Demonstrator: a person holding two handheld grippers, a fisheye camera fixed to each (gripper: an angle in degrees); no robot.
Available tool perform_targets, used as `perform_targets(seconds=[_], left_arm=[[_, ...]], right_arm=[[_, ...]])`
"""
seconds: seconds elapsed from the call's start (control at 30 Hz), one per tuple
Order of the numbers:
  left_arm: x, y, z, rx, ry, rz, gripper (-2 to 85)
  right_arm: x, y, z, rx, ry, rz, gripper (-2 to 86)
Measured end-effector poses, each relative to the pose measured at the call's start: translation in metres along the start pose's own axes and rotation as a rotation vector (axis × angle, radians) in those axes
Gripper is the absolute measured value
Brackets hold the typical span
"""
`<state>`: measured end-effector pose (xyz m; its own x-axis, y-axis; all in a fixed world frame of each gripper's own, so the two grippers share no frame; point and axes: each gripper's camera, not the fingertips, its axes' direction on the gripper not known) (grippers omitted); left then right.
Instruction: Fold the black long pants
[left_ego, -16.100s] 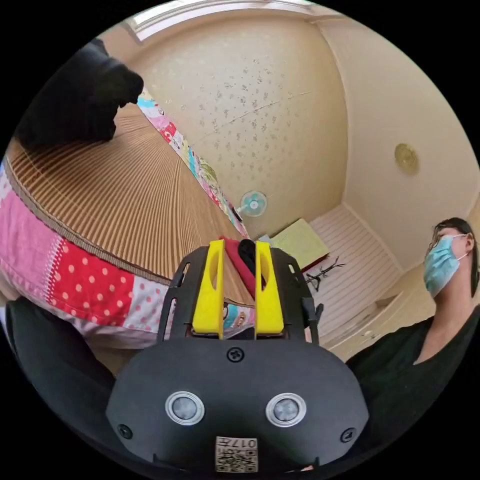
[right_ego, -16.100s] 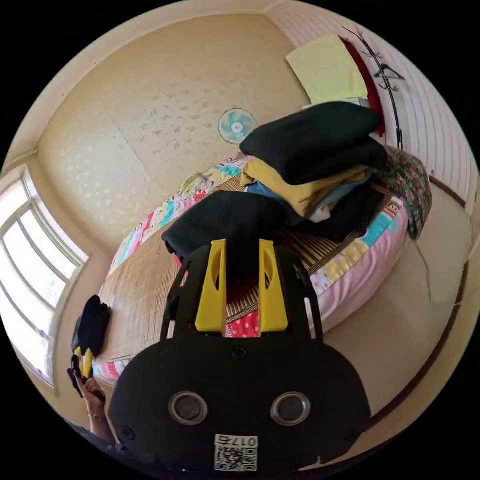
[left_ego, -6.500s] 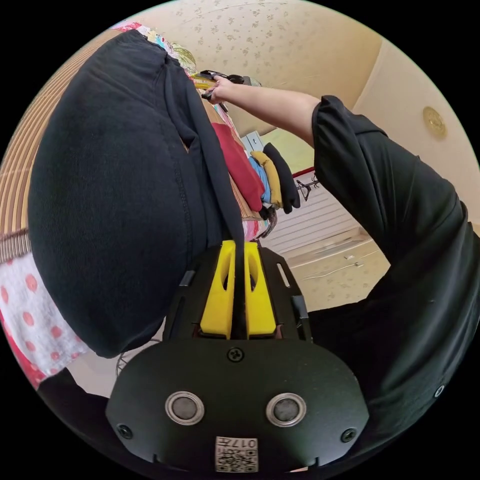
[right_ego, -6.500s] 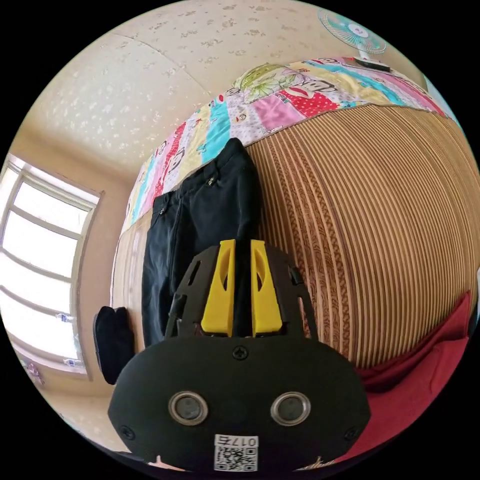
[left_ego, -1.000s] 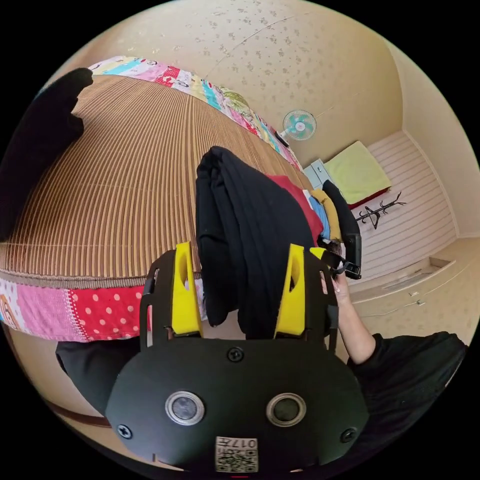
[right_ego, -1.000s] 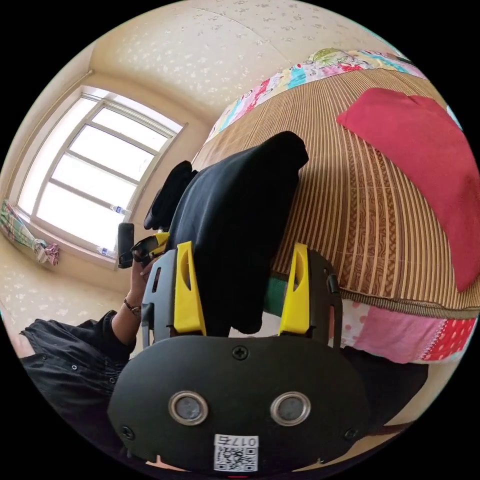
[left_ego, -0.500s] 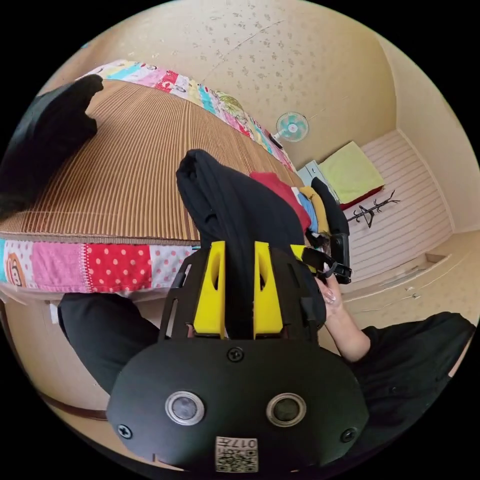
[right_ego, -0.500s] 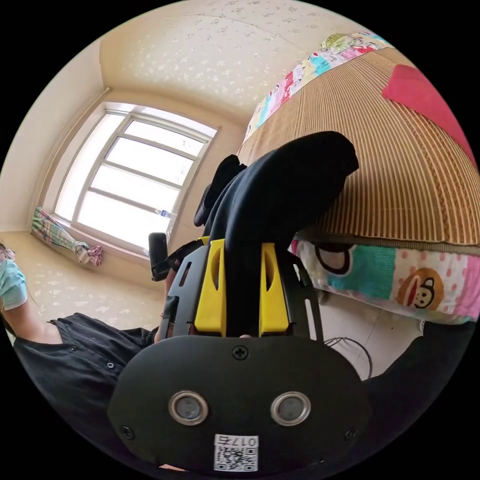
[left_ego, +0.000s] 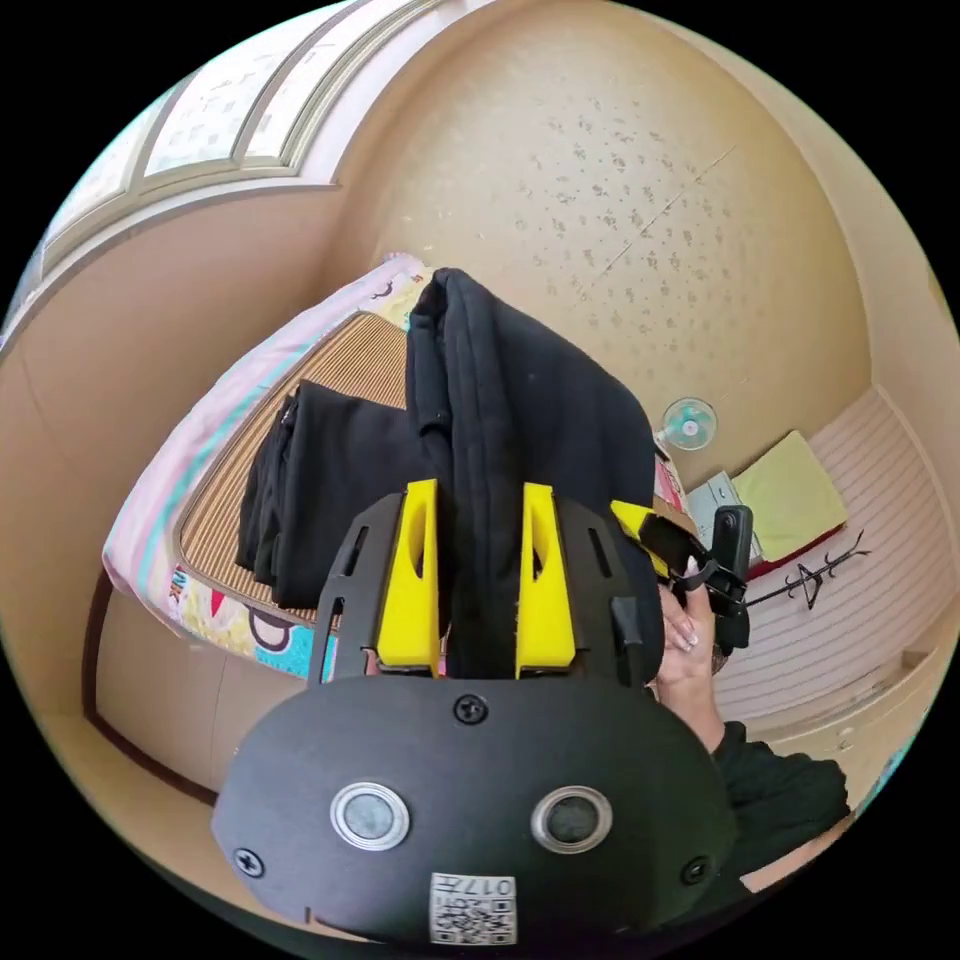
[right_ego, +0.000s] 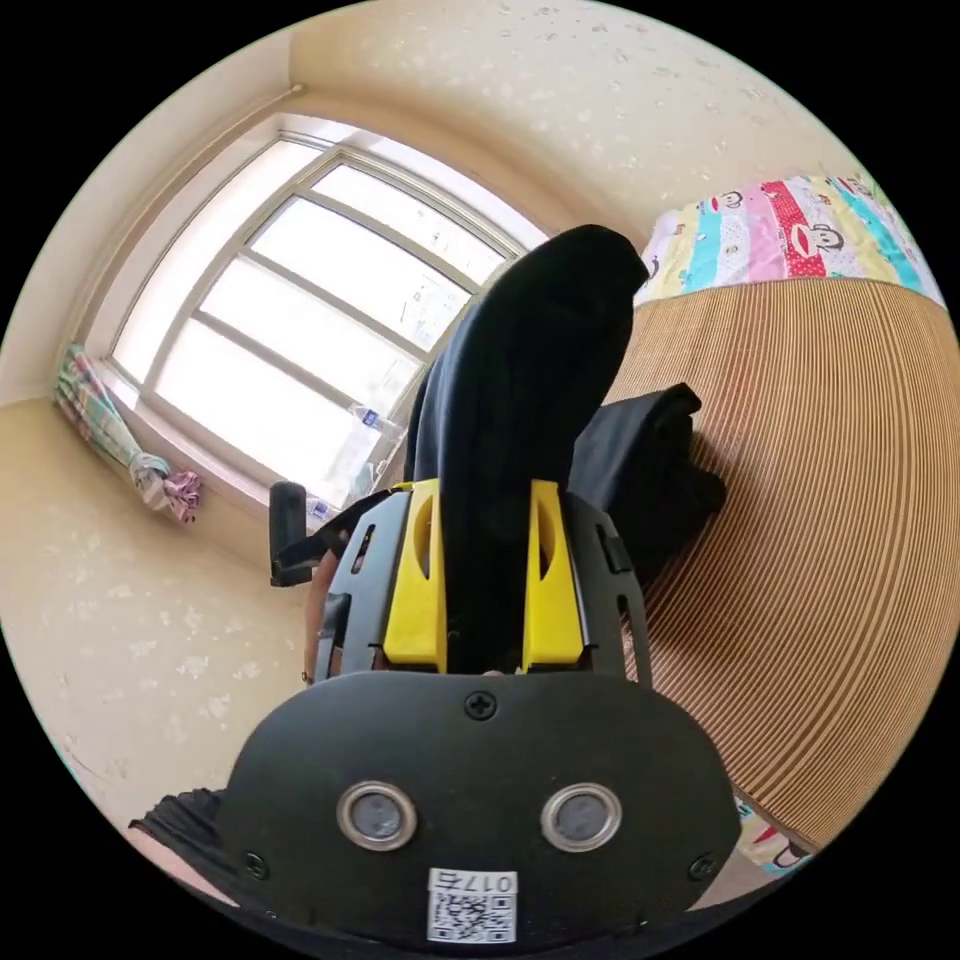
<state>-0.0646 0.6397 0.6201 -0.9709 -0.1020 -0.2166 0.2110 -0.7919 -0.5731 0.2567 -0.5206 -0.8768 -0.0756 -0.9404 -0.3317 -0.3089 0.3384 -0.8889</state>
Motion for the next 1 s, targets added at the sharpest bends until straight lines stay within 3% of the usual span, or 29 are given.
perform_targets(seconds=[0.13, 0.2, 0.3, 0.53, 0.6, 0.7, 0.77, 0.87, 1.0], left_arm=[[-0.071, -0.006, 0.072, -0.141, -0.22, -0.175, 15.4], [-0.079, 0.017, 0.089, -0.161, -0.216, -0.163, 17.2], [-0.073, 0.069, 0.068, -0.012, -0.102, -0.155, 17.4], [-0.021, 0.176, 0.014, 0.276, -0.162, -0.161, 15.3], [-0.016, 0.182, 0.014, 0.284, -0.091, -0.149, 15.5], [-0.016, 0.182, 0.02, 0.277, 0.066, -0.166, 16.7], [-0.015, 0.181, 0.018, 0.264, 0.073, -0.185, 16.9], [-0.009, 0.186, -0.003, 0.3, 0.017, -0.149, 16.5], [-0.03, 0.178, 0.003, 0.246, 0.004, -0.165, 16.9]], right_arm=[[0.042, -0.002, 0.099, -0.201, 0.321, 0.049, 9.3], [0.055, 0.02, 0.102, -0.191, 0.288, 0.065, 7.9], [0.057, 0.055, 0.061, -0.108, 0.253, 0.011, 7.0], [0.057, 0.132, -0.019, -0.091, 0.282, -0.224, 9.8], [0.067, 0.139, -0.021, -0.112, 0.235, -0.231, 12.3], [0.088, 0.134, -0.018, -0.131, 0.004, -0.159, 15.7], [0.097, 0.126, -0.019, -0.108, -0.074, -0.1, 16.7], [0.105, 0.116, -0.034, -0.013, -0.012, -0.058, 17.8], [0.137, 0.089, -0.02, -0.045, -0.077, 0.042, 22.2]])
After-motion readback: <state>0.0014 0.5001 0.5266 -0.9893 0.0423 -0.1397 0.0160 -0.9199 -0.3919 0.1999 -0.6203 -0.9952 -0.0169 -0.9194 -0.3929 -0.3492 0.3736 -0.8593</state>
